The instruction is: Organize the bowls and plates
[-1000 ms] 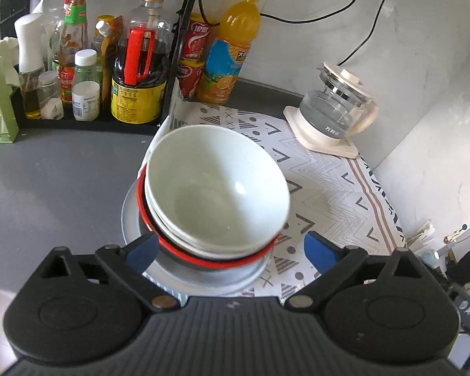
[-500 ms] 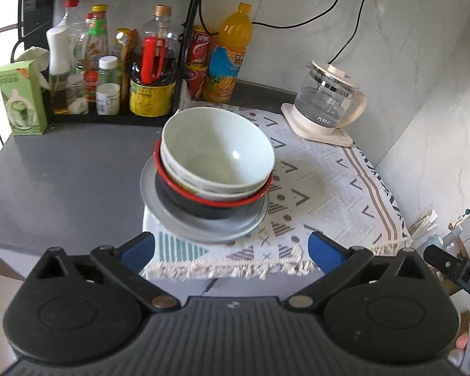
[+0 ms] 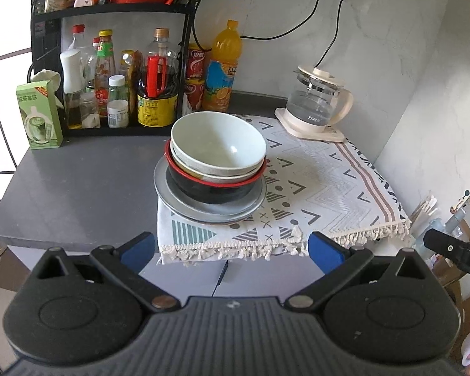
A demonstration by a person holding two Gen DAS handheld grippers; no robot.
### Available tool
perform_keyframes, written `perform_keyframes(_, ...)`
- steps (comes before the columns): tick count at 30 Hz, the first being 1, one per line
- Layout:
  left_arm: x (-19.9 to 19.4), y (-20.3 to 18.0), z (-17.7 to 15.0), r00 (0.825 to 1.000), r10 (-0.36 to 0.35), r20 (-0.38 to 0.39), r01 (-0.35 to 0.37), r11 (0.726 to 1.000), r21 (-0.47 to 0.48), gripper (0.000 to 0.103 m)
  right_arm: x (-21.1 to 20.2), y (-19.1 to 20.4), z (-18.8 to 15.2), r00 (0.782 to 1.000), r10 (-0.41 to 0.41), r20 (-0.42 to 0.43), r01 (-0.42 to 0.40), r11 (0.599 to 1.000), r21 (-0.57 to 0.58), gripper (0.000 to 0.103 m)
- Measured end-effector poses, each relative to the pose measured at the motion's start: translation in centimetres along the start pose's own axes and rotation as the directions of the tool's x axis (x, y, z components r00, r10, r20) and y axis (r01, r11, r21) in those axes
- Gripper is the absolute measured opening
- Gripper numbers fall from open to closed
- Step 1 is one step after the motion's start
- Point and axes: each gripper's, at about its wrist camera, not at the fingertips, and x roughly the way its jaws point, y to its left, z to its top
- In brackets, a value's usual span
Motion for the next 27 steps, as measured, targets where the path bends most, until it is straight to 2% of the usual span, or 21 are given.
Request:
perform_keyframes(4,-1.0,-0.3,-0.5,1.0,0.007,0.005,-0.007,0.999,0.032,0.103,-1.1,0.3,-0.1,1.0,0.008,-0.002,-0.008,0.999,-0.04,0.103)
perform_keyframes(14,-3.1,-1.0,-1.4,0.999,0.012,0.03,-0.014,0.998,0.065,0.103,-3.0,-0.5,-0.6,1.0,0.02,-0.003,-0.02,0.998,-0.054,0.103)
perform_keyframes(27,-4.3,-1.1,-2.3,0.999,0.012,0.032,-0.014,0.998,0.064,0.103,-3.5,-1.1,-0.6,1.0,0.019,0.018,-0.018,0.999,-0.035,0.103)
